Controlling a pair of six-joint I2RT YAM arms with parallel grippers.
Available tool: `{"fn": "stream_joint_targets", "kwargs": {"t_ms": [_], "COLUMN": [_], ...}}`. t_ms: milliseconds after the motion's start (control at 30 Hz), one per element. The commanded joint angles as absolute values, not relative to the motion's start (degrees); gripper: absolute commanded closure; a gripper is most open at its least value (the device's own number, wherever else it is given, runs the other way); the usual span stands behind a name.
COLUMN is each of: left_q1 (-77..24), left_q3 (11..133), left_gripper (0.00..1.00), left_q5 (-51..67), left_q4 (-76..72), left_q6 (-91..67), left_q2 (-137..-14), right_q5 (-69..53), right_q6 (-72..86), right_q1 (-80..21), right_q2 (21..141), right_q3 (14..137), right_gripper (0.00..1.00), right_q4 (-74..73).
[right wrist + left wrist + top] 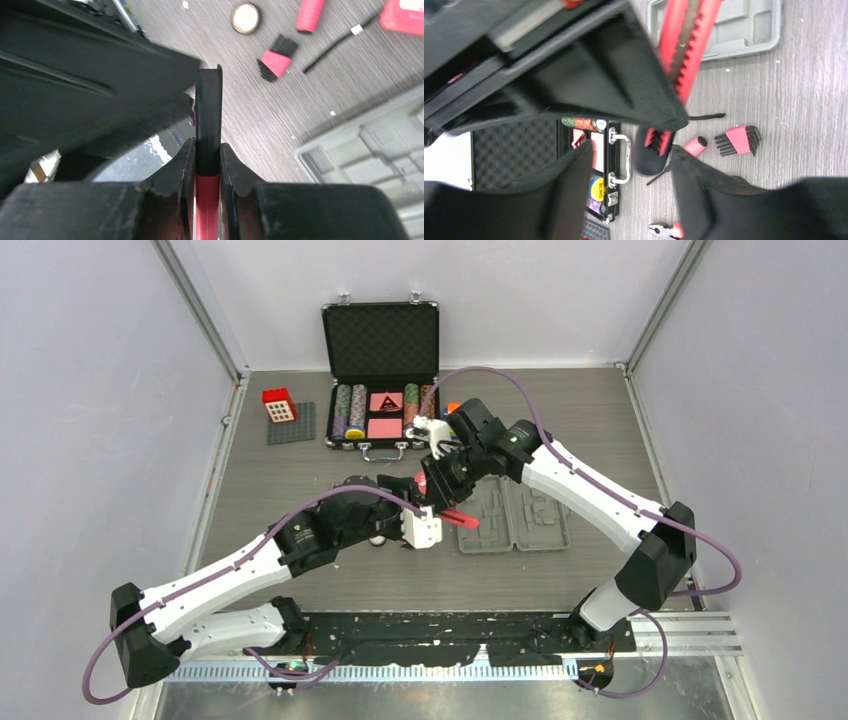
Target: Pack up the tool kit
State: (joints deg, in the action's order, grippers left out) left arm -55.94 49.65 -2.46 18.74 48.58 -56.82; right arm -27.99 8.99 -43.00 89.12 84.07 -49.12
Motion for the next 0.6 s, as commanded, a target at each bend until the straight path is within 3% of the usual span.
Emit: {"fn": "stream_joint_targets", "kwargs": {"t_ms": [0,167,333,567], "left_q1": [-56.1,-56.1,-56.1,-56.0], "left_q3": [49.0,49.8,50.6,53.4], "left_gripper": [0.20,0.01,0.00,0.00], "left_q5": [-9.0,-17.8,-25.4,-24.8], "left_q4": [7.2,6.5,9.6,17.0], "left_q6": [36.8,18.6,0.2,-21.7], "left_q2": [-56.6,-58.0,-60.5,-65.9], "right_q5": [-22.1,-17.2,-11.7,-9.6], "right_q6": [14.0,20.7,26.1,31.4], "right_q1": [-37.7,-28.6,-17.7,-10.2], "right_q2": [82.0,75.1,71.0,72.5], "right_q3": [76.9,63.2,50.4,40.5], "right_gripper": [0.95,0.95,0.95,0.95], "right_q4": [-42.1,-33.6,-23.9,-10.0]}}
